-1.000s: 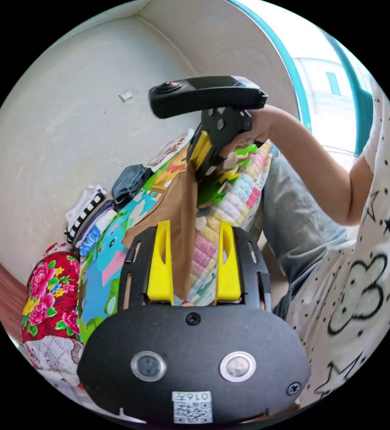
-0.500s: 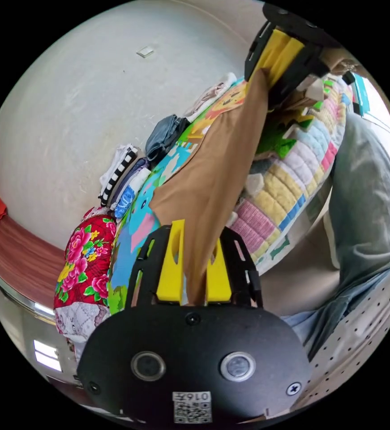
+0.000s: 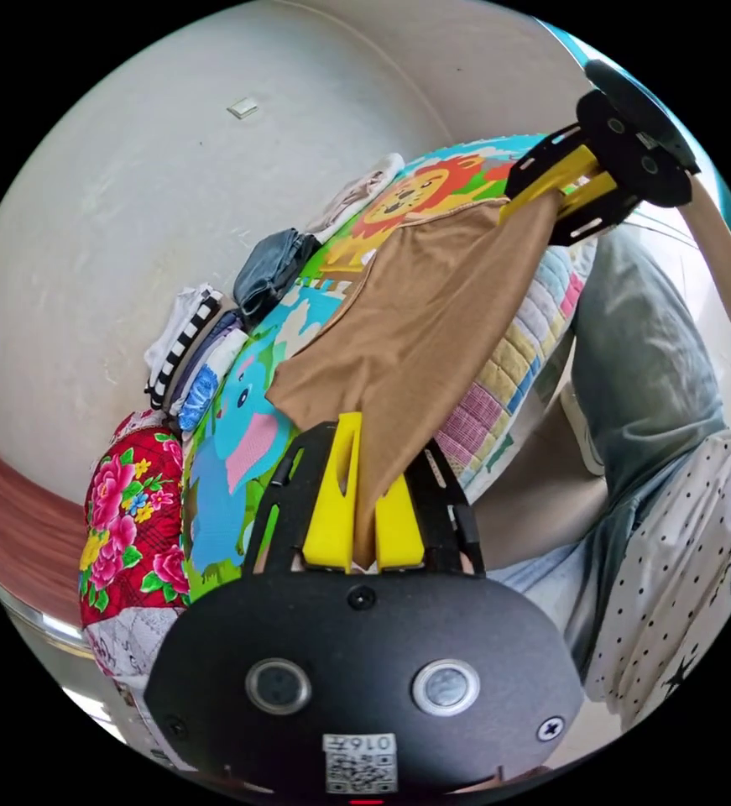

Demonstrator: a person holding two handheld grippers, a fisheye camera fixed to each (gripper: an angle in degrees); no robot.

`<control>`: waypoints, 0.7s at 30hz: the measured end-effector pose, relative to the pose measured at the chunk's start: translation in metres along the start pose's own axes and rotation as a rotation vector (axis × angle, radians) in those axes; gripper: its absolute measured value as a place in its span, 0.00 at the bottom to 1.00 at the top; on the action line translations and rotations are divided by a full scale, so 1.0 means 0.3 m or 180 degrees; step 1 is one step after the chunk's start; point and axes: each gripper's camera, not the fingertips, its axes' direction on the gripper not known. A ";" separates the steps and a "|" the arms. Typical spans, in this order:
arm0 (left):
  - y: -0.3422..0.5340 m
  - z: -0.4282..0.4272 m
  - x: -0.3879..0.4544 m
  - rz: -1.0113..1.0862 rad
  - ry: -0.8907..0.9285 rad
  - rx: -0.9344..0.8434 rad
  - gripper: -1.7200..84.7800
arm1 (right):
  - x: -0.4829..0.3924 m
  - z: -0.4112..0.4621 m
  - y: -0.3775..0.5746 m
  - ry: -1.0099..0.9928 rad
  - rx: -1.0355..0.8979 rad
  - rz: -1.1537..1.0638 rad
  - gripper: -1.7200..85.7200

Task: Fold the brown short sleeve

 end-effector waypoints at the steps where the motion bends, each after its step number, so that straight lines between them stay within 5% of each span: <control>1: -0.014 0.007 -0.022 0.0086 0.0058 -0.0020 0.01 | 0.003 0.007 -0.004 -0.0014 0.0006 -0.0024 0.06; 12: -0.141 0.032 -0.185 0.1302 0.0945 -0.0203 0.01 | 0.062 0.139 -0.083 -0.1098 0.0015 -0.0923 0.04; 21: -0.291 0.048 -0.459 0.1472 0.1799 0.0029 0.01 | 0.229 0.251 -0.169 -0.1639 0.0094 -0.1145 0.04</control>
